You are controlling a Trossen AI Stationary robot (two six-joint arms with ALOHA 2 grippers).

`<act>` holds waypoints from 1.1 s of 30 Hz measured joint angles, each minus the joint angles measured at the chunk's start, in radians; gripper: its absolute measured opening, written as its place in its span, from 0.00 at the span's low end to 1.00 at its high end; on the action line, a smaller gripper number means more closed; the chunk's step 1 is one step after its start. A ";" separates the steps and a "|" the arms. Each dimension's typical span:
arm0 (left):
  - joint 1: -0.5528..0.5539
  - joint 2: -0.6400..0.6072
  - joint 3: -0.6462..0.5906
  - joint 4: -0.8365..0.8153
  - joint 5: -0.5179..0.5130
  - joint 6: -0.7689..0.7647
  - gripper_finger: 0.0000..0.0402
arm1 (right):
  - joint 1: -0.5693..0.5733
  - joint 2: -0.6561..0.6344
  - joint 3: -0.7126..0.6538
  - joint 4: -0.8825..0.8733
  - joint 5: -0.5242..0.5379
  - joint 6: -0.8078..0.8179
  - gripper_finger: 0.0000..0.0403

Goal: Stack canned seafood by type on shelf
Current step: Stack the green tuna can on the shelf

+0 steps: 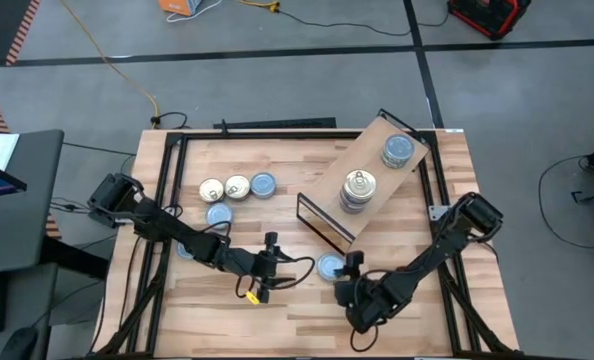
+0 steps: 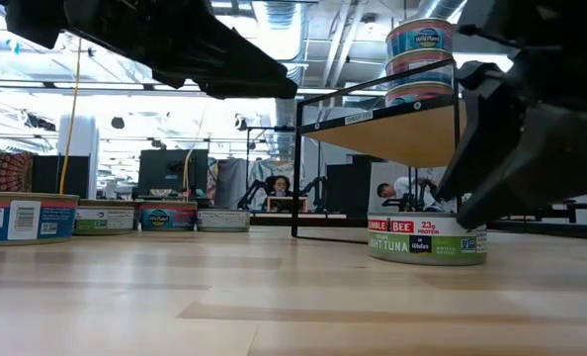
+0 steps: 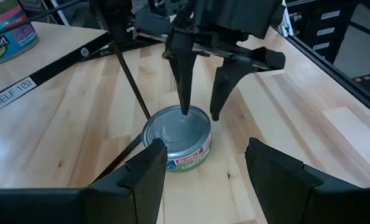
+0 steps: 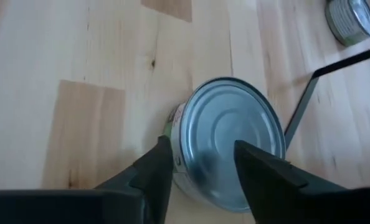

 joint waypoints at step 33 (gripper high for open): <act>0.041 0.060 0.016 0.035 0.125 -0.285 0.52 | 0.009 -0.003 -0.009 0.029 -0.152 -0.105 0.13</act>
